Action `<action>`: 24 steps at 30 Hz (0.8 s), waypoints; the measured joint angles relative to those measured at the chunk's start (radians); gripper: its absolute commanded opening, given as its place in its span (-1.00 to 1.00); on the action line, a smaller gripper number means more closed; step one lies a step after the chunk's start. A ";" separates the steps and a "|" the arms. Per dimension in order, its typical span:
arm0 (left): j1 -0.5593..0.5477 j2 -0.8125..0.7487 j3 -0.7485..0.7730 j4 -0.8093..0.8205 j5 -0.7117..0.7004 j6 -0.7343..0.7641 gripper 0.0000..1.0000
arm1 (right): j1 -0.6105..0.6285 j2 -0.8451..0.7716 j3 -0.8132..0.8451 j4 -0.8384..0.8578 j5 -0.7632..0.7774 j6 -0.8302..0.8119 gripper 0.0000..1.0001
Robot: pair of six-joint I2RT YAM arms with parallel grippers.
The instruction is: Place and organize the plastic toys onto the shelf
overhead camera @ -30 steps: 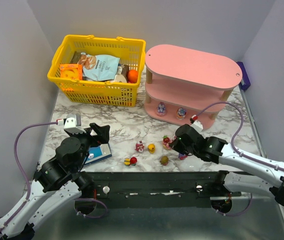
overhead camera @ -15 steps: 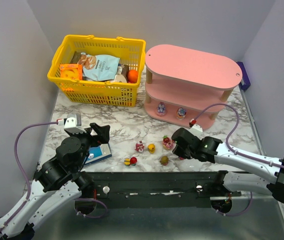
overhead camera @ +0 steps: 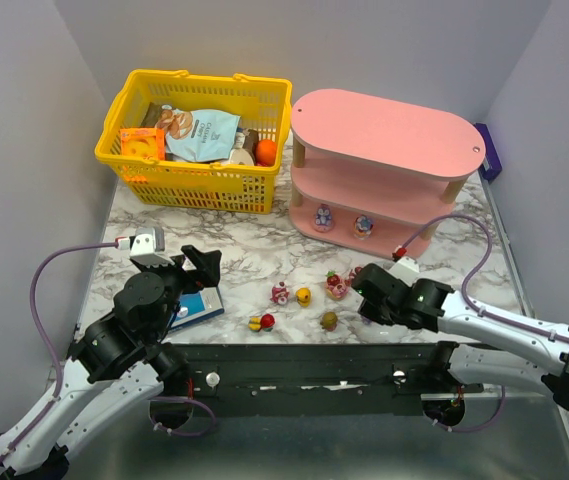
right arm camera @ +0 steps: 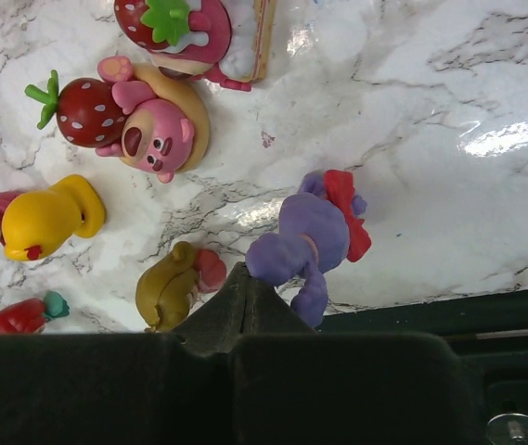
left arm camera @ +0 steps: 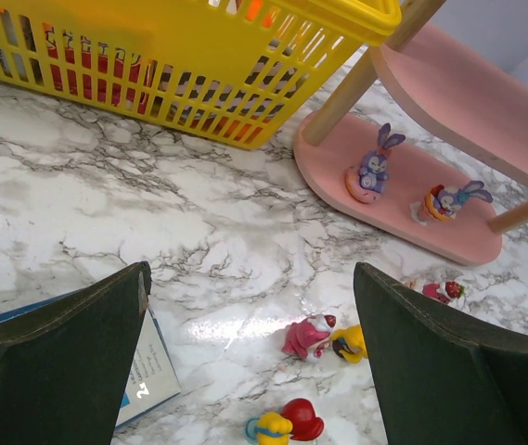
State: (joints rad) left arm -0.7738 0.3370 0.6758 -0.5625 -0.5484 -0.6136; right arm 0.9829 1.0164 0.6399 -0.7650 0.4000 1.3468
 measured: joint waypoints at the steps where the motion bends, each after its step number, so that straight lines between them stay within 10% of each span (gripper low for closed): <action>1: 0.000 0.000 0.000 0.000 0.000 0.000 0.98 | 0.000 -0.005 -0.002 -0.005 0.002 0.002 -0.99; 14: 0.000 0.000 0.000 0.000 0.000 0.000 0.98 | 0.000 -0.077 -0.027 -0.069 0.006 0.011 -0.90; 24: 0.000 0.000 -0.002 0.000 0.000 0.000 0.97 | 0.000 -0.164 -0.026 -0.005 -0.063 -0.068 -0.12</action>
State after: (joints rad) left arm -0.7738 0.3370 0.6735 -0.5625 -0.5480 -0.6140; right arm 0.9829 0.8520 0.6144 -0.7704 0.3374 1.2793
